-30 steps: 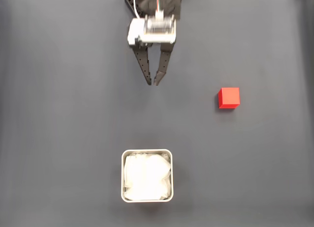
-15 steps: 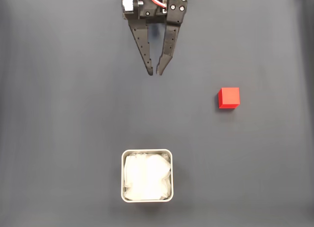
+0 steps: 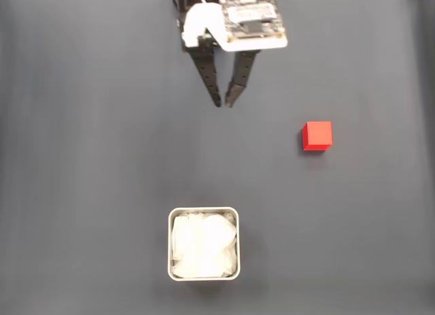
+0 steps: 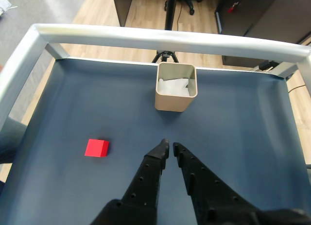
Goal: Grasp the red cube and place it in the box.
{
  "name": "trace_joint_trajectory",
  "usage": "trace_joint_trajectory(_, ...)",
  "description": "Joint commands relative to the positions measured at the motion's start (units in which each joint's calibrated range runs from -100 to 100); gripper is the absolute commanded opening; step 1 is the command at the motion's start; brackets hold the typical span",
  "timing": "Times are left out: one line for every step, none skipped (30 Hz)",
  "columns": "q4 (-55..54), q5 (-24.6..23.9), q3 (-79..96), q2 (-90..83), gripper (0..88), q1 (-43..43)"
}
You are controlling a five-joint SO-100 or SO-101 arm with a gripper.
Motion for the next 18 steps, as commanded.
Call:
trace_joint_trajectory(0.56, 0.39, -2.81, 0.49, 0.0, -3.31)
trace_joint_trajectory(0.89, 0.49, -2.99, 0.66, 0.0, -4.37)
trace_joint_trajectory(0.97, 0.54, -2.99, 0.92, 0.0, -5.37)
trace_joint_trajectory(0.97, 0.63, -2.99, 1.10, 0.0, -6.36)
trace_joint_trajectory(1.13, 0.73, -2.99, 1.27, 0.0, -7.36)
trace_joint_trajectory(1.22, 0.78, -2.99, 1.44, 0.0, -8.42)
trace_joint_trajectory(1.38, 0.83, -2.99, 1.62, 0.0, -9.42)
trace_joint_trajectory(1.54, 0.93, -2.99, 1.79, 0.0, -10.34)
trace_joint_trajectory(1.54, 1.03, -2.99, 2.05, 0.0, -11.26)
trace_joint_trajectory(1.63, 1.07, -2.99, 2.22, 0.0, -12.11)
trace_joint_trajectory(1.63, 1.17, -2.99, 2.31, 0.0, -12.90)
trace_joint_trajectory(1.71, 1.27, -2.99, 2.48, 0.0, -13.75)
trace_joint_trajectory(1.71, 1.37, -2.99, 2.66, 0.0, -14.46)
trace_joint_trajectory(1.71, 1.42, -2.99, 2.92, 0.0, -15.17)
trace_joint_trajectory(1.71, 1.47, -2.99, 3.18, 0.0, -15.88)
trace_joint_trajectory(1.71, 1.47, -2.99, 3.44, 0.0, -16.52)
trace_joint_trajectory(1.71, 1.47, -2.99, 3.70, 0.0, -17.09)
trace_joint_trajectory(1.71, 1.47, -2.99, 4.04, 0.0, -17.65)
